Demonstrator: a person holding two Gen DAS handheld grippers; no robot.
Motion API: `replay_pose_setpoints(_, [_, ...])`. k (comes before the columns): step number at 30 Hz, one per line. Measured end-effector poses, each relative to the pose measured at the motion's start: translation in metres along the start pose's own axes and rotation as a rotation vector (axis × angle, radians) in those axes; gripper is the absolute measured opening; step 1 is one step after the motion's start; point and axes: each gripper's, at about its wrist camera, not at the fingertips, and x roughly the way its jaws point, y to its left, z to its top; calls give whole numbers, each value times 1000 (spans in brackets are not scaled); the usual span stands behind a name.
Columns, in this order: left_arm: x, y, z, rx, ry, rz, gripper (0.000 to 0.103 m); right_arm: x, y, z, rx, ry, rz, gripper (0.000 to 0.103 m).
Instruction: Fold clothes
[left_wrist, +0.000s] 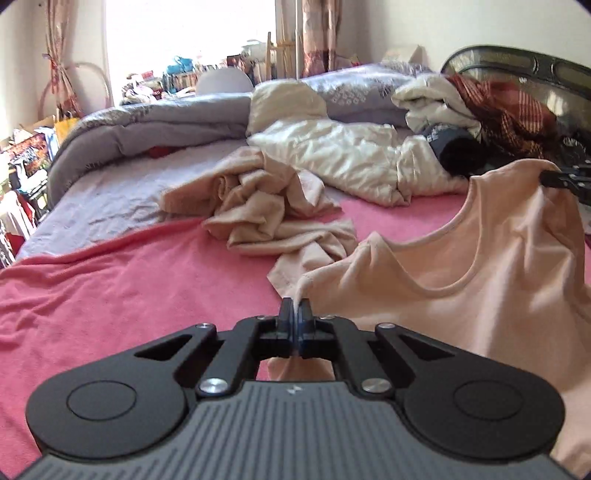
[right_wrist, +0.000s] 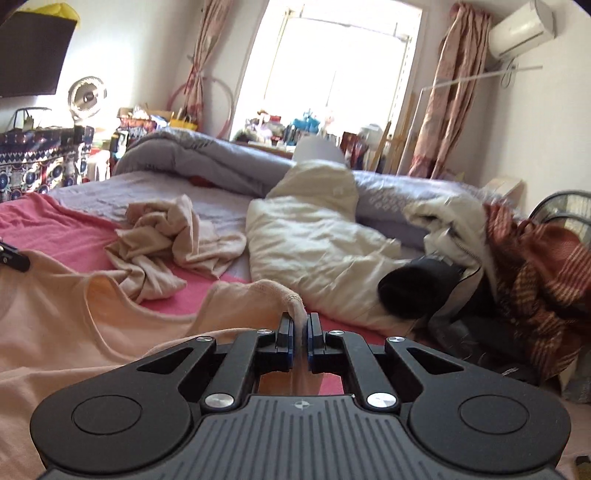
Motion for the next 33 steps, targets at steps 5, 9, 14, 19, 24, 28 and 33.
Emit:
replay_pose_setpoints(5, [-69, 5, 21, -11, -188, 85, 1, -79, 2, 19, -77, -164, -90, 8])
replay_pose_setpoints(9, [-133, -2, 42, 0, -394, 224, 0, -141, 11, 40, -171, -336, -225, 7])
replay_pose_setpoints(14, [-185, 6, 60, -13, -433, 91, 0, -209, 15, 61, -269, -461, -264, 7])
replay_pose_setpoints(19, [-157, -12, 18, 39, -187, -253, 23, -231, 32, 41, -384, -423, -257, 7])
replay_pose_setpoints(24, [-86, -52, -20, 35, 55, -477, 44, -238, 37, 8, -438, -337, -273, 7])
replay_pose_setpoints(28, [-51, -88, -29, 146, 111, -518, 64, -248, 32, -20, -421, -260, -302, 7])
replay_pose_setpoints(33, [-6, -130, -47, 385, 248, -561, 69, -259, 22, -48, -373, -189, -315, 7])
